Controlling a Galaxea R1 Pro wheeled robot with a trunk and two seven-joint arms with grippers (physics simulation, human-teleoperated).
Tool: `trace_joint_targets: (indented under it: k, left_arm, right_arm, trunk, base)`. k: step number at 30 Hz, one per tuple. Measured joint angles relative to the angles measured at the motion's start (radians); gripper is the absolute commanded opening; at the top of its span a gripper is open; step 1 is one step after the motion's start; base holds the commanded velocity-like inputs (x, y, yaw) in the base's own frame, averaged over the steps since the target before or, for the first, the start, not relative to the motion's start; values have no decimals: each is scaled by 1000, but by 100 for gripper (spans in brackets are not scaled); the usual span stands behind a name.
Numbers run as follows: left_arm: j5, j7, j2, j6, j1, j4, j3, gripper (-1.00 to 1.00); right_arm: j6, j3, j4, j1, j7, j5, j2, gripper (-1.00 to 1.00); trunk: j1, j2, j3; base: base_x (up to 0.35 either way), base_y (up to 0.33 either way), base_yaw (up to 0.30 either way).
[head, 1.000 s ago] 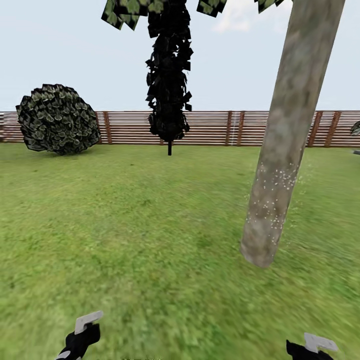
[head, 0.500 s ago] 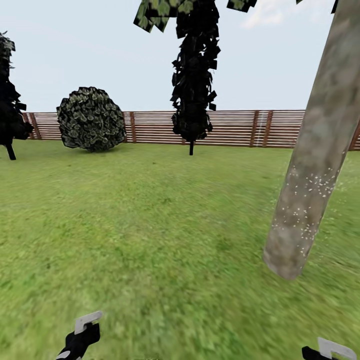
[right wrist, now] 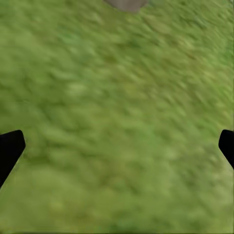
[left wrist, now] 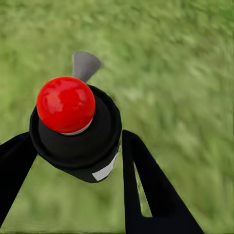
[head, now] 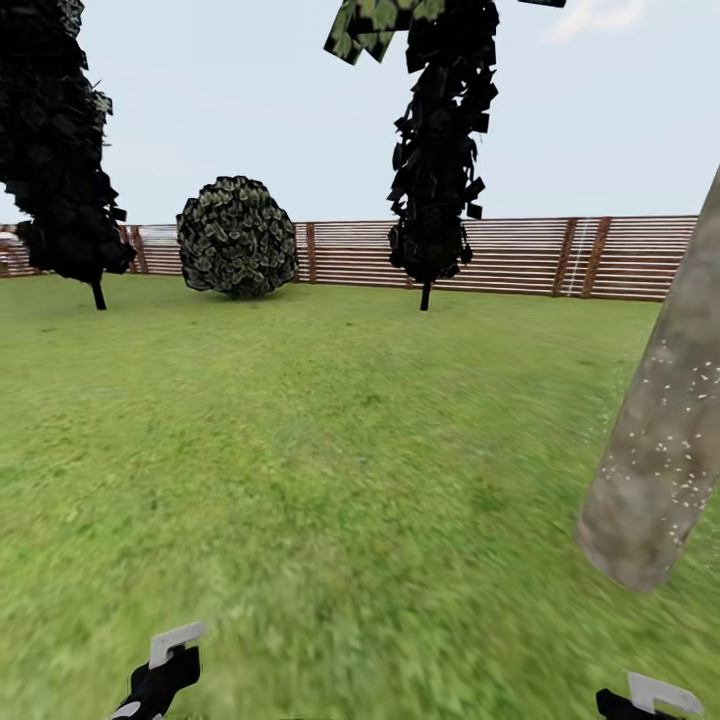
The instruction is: In the garden, pick up the pesticide atomizer on the floor and spray pesticide onto both trees until each tree trunk is fully covered.
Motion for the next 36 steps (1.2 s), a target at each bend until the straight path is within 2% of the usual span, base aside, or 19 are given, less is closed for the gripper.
trace_joint_targets:
  k: [2, 3, 4, 5, 8, 10, 15, 24, 26, 29, 30, 36]
  left_arm:
    - [0, 0, 0, 0, 0, 0, 0, -100]
    - [0, 0, 0, 0, 0, 0, 0, -100]
    - [0, 0, 0, 0, 0, 0, 0, -100]
    - [0, 0, 0, 0, 1, 0, 0, -100]
    - [0, 0, -1, -4, 1, 0, -1, -100]
    - [0, 0, -1, -20, 5, 1, 0, -100]
    - [0, 0, -1, -28, 10, 0, -1, -100]
    - [0, 0, -1, -29, 11, 0, -1, -100]
    - [0, 0, -2, -29, 11, 0, -1, -100]
    - [0, 0, -2, -29, 11, 0, -1, -100]
    - [0, 0, -2, -29, 11, 0, -1, -100]
    - [0, 0, -1, -29, 11, 0, -1, -100]
  right_arm:
    - [-1, 8, -1, 0, 0, 2, 17, 100]
    - [-1, 20, -2, 0, 3, 2, 20, 100]
    - [-1, 49, -2, 0, 14, 3, 23, 100]
    - [-1, 118, -3, 0, 51, 3, 24, 100]
    - [-3, 262, -4, 0, 133, 1, 25, 100]
    - [-4, 299, -4, 0, 153, -2, 26, 100]
    - [-5, 313, -4, 0, 160, -5, 27, 100]
    - [-6, 311, -8, 0, 156, -7, 27, 100]
    - [-6, 312, -63, -1, 156, -6, 27, 100]
    - [-6, 312, -266, -1, 158, -7, 27, 100]
    - [-6, 312, -307, -1, 159, -7, 27, 100]
    - [-7, 316, -348, 0, 160, -7, 28, 100]
  trunk:
    - [0, 0, -1]
    - [0, 0, -2]
    - [0, 0, -3]
    - [0, 0, -4]
    - [0, 0, -7]
    - [0, 0, -9]
    - [0, 0, -13]
    - [0, 0, -18]
    - [0, 0, -20]
    - [0, 0, -22]
    - [0, 0, -22]
    - [0, 0, -27]
  base:
    - [0, 0, 269]
    - [0, 0, 248]
    - [0, 0, 220]
    - [0, 0, 209]
    - [0, 0, 196]
    - [0, 0, 208]
    - [0, 0, 246]
    - [0, 0, 262]
    - [0, 0, 258]
    - [0, 0, 238]
    - [0, 0, 227]
    - [0, 0, 238]
